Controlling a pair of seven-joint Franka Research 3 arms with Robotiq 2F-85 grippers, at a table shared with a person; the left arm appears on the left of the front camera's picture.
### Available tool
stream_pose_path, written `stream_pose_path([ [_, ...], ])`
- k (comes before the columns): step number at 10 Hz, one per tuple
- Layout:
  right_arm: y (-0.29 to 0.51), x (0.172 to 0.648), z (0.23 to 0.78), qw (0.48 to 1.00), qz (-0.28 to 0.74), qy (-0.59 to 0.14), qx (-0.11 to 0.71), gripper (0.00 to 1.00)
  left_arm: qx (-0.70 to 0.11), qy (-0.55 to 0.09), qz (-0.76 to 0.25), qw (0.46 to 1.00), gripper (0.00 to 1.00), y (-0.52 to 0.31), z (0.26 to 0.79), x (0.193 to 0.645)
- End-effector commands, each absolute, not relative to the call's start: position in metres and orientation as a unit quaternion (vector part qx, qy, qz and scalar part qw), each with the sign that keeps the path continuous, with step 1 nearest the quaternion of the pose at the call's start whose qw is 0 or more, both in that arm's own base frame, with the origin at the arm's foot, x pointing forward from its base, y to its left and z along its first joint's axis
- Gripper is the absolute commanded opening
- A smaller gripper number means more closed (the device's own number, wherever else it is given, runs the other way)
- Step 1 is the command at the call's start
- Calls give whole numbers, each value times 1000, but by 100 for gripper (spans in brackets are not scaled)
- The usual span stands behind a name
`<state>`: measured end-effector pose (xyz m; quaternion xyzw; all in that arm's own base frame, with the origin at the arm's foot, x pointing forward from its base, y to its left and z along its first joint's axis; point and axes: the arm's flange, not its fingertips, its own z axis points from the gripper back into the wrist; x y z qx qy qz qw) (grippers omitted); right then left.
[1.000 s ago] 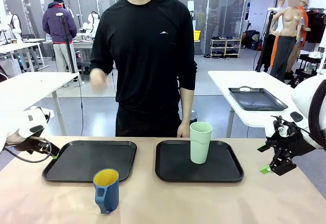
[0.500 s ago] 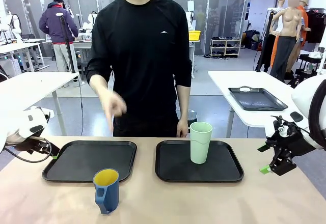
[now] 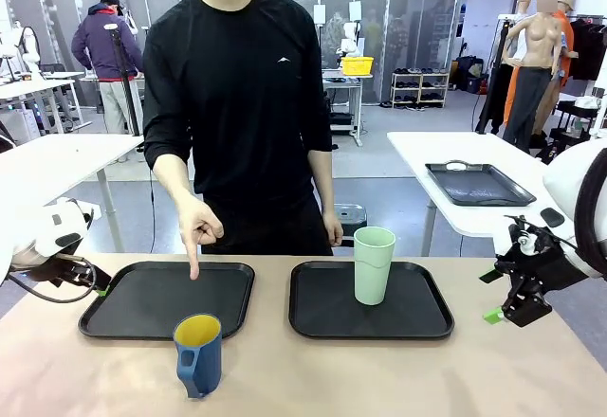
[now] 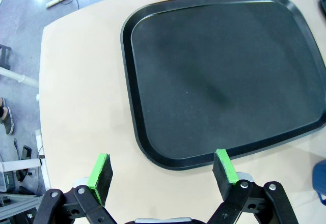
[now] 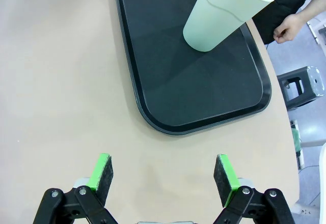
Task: Sort and store the cups by type.
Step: Pick up the Handle plastic cup and place it into the empty Flat Tray.
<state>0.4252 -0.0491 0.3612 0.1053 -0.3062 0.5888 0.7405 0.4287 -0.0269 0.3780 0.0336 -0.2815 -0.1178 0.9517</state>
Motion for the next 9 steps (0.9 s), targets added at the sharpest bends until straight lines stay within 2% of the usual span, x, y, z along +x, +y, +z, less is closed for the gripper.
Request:
stream_pose_path([
  [1,-48,426,362,740,591,-304,107,100,37,-280,-121,952,100,-27,378,429],
  [9,-48,426,362,740,591,-304,107,100,37,-280,-121,952,100,-27,378,429],
])
